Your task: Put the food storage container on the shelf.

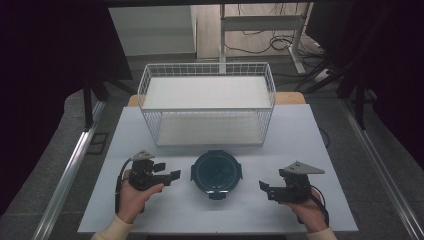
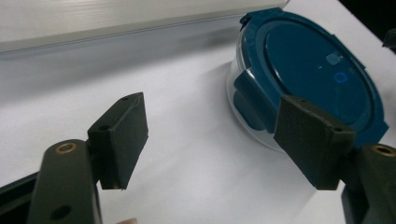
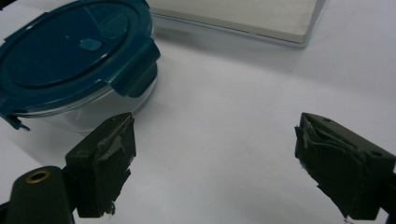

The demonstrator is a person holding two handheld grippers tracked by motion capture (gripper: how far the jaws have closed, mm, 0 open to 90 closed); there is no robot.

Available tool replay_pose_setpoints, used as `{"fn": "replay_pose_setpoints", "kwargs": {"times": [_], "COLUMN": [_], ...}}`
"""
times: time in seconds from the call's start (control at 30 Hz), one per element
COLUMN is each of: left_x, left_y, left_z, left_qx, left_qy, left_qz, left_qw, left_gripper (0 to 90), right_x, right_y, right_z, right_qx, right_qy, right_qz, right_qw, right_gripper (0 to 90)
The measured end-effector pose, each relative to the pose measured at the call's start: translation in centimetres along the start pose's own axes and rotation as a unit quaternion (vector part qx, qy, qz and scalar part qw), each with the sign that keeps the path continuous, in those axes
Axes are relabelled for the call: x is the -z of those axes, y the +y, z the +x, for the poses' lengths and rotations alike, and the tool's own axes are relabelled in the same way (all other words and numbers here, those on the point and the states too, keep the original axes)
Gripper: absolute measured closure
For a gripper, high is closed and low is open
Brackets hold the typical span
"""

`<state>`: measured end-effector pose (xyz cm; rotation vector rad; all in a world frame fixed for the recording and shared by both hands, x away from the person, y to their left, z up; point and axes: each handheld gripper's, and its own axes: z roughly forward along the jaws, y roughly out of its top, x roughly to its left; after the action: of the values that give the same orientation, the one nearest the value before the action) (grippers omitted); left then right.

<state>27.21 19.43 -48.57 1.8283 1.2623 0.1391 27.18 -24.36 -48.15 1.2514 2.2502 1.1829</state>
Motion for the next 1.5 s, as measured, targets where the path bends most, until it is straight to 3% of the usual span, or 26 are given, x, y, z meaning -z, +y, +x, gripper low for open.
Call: {"fn": "replay_pose_setpoints", "kwargs": {"times": [0.13, 0.2, 0.3, 0.53, 0.73, 0.9, 1.07, 1.27, 1.5], "left_x": [-0.1, -0.2, -0.6, -0.6, -2.5, -3.4, -3.8, -4.6, -4.9], "left_y": [0.1, 0.3, 0.9, 1.7, 2.2, 2.3, 2.2, 1.9, 1.7], "left_z": [0.0, 0.0, 0.0, 0.1, -0.1, -0.3, -0.1, -0.8, -1.1], "left_qx": [0.01, 0.023, 0.049, 0.067, 0.075, 0.088, 0.093, 0.09, 0.099], "left_qy": [-0.011, -0.025, -0.062, -0.074, -0.086, -0.105, -0.105, -0.112, -0.126], "left_qz": [0.0, -0.002, -0.007, -0.003, 0.02, 0.028, 0.037, 0.052, 0.057], "left_qw": [0.9999, 0.9994, 0.9969, 0.995, 0.9932, 0.9902, 0.9894, 0.9883, 0.9855], "left_gripper": [24.0, 23.4, 22.2, 21.0, 20.5, 20.0, 18.8, 17.1, 16.8], "right_x": [0.0, -0.1, -0.5, -1.6, -2.8, -5.0, -6.0, -6.6, -7.7], "right_y": [0.3, 0.6, 1.3, 3.7, 5.4, 5.0, 4.9, 4.7, 4.3], "right_z": [0.3, 0.4, 0.9, 2.6, 3.7, 3.8, 3.6, 3.5, 4.1], "right_qx": [-0.005, -0.022, -0.033, -0.036, -0.031, -0.053, -0.065, -0.101, -0.106], "right_qy": [0.012, 0.032, 0.049, 0.067, 0.077, 0.085, 0.084, 0.11, 0.116], "right_qz": [-0.003, -0.004, -0.004, 0.012, 0.031, 0.048, 0.063, 0.061, 0.075], "right_qw": [0.9999, 0.9992, 0.9983, 0.997, 0.9961, 0.9938, 0.9923, 0.9869, 0.9847], "right_gripper": [12.3, 12.3, 12.2, 10.9, 10.3, 9.1, 7.4, 6.6, 6.6]}}
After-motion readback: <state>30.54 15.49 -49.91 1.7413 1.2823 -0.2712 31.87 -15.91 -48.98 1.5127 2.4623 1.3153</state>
